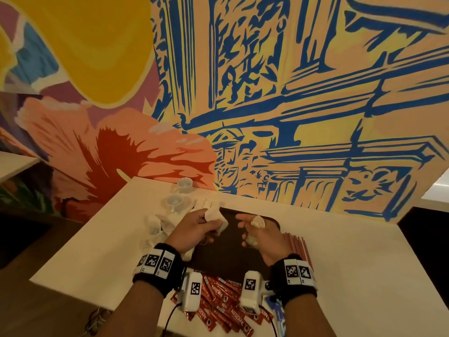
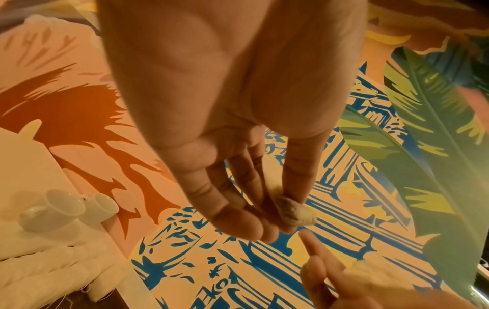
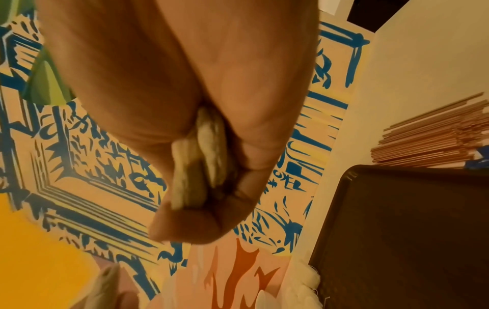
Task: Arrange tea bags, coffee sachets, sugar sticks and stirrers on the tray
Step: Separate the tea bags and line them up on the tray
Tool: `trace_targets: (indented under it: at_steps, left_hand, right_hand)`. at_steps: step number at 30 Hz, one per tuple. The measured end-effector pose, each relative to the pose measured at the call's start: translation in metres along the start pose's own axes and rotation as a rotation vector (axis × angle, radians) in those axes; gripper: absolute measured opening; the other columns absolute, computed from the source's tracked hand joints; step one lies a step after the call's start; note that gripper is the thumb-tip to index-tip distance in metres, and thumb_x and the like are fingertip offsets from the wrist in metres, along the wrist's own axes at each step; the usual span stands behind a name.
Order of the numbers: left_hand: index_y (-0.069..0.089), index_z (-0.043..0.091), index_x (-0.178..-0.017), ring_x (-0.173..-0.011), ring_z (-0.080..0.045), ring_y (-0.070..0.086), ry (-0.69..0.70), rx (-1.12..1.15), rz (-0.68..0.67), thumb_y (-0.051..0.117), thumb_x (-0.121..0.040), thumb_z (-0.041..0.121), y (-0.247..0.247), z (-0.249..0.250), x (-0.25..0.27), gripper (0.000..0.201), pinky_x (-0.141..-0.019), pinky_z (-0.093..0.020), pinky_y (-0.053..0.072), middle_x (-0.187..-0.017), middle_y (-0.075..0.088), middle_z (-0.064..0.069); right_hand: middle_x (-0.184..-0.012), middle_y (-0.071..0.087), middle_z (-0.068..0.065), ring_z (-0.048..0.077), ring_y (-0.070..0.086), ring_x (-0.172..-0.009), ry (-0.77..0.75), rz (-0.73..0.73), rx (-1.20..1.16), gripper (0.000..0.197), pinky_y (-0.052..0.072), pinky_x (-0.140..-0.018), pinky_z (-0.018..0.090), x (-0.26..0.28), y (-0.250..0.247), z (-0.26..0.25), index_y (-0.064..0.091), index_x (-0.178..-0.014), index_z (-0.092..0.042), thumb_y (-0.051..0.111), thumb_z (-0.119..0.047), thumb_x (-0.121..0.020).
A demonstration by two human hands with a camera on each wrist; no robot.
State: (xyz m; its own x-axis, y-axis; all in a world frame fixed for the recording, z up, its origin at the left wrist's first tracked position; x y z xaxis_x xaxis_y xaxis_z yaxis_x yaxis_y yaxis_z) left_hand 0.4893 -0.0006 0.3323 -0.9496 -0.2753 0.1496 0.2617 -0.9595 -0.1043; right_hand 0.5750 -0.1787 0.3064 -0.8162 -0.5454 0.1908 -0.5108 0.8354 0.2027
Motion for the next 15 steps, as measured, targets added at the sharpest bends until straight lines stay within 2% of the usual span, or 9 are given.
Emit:
trace_targets:
  at_steps: [2,5,7,9,11,13,15]
  left_hand:
    - [0.072,0.012,-0.111,-0.082,-0.018,0.070,0.004,-0.003,-0.003,0.069,-0.093,0.018,0.000,0.000,-0.001,0.019,-0.081,-0.041,0.055,-0.098,0.076,-0.011]
    - [0.073,0.011,-0.109,-0.087,-0.019,0.069,0.022,0.007,-0.029,0.069,-0.094,0.019,0.002,0.000,-0.003,0.018,-0.081,-0.040,0.054,-0.101,0.075,-0.012]
    - [0.074,0.010,-0.107,-0.091,-0.022,0.069,0.026,0.010,-0.032,0.068,-0.094,0.020,0.000,-0.001,-0.006,0.018,-0.080,-0.040,0.053,-0.103,0.075,-0.014]
    - [0.075,0.009,-0.103,-0.088,-0.027,0.066,0.026,0.010,-0.025,0.069,-0.094,0.026,-0.003,-0.001,-0.010,0.020,-0.077,-0.042,0.050,-0.101,0.073,-0.018]
    - [0.075,0.006,-0.101,-0.085,-0.026,0.063,0.025,0.023,-0.011,0.068,-0.095,0.025,-0.005,-0.001,-0.013,0.022,-0.073,-0.037,0.050,-0.098,0.071,-0.023]
    - [0.074,0.004,-0.101,-0.085,-0.024,0.062,0.033,0.004,-0.017,0.066,-0.096,0.024,-0.008,0.000,-0.018,0.023,-0.071,-0.030,0.052,-0.098,0.070,-0.025]
    - [0.075,0.006,-0.099,-0.084,-0.024,0.063,0.051,-0.046,-0.033,0.066,-0.096,0.027,-0.010,0.001,-0.025,0.022,-0.072,-0.031,0.052,-0.098,0.070,-0.025]
  right_hand:
    - [-0.094,0.068,0.007,0.013,0.055,-0.063,0.012,-0.045,0.019,0.018,0.049,-0.055,0.029,0.002,0.009,-0.004,0.075,-0.111,-0.015,0.060,-0.019,-0.101]
    - [-0.089,0.073,0.006,0.014,0.052,-0.058,0.009,-0.097,0.090,0.019,0.044,-0.051,0.029,0.001,0.021,-0.009,0.076,-0.105,-0.018,0.072,-0.032,-0.092]
    - [-0.085,0.073,0.014,0.017,0.050,-0.056,-0.028,-0.114,0.168,0.016,0.042,-0.051,0.030,-0.002,0.025,-0.010,0.077,-0.095,-0.019,0.078,-0.033,-0.087]
    - [-0.075,0.065,0.024,0.021,0.049,-0.054,-0.054,-0.088,0.242,0.019,0.042,-0.052,0.031,-0.007,0.023,-0.009,0.076,-0.091,-0.015,0.081,-0.032,-0.085]
    - [-0.063,0.059,0.017,0.020,0.049,-0.050,-0.061,-0.061,0.282,0.021,0.042,-0.051,0.029,-0.012,0.018,-0.008,0.075,-0.092,-0.010,0.081,-0.029,-0.085]
    - [-0.061,0.059,0.010,0.018,0.050,-0.049,-0.066,-0.066,0.299,0.022,0.043,-0.049,0.027,-0.017,0.015,-0.008,0.076,-0.092,-0.009,0.082,-0.029,-0.085]
    - [-0.060,0.060,0.008,0.016,0.050,-0.048,-0.063,-0.081,0.318,0.023,0.044,-0.049,0.025,-0.022,0.015,-0.007,0.075,-0.093,-0.009,0.082,-0.029,-0.084]
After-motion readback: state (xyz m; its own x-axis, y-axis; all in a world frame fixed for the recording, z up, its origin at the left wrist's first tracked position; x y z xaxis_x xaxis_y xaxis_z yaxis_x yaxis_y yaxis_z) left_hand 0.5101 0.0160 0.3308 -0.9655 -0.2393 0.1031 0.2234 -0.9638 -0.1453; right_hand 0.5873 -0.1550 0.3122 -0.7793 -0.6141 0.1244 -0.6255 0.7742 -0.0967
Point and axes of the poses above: each hand's wrist, its own x-axis away from the middle knuckle, its own y-axis out of the palm, z = x × y, the point moved 4 cm from there along -x, towards the middle knuckle
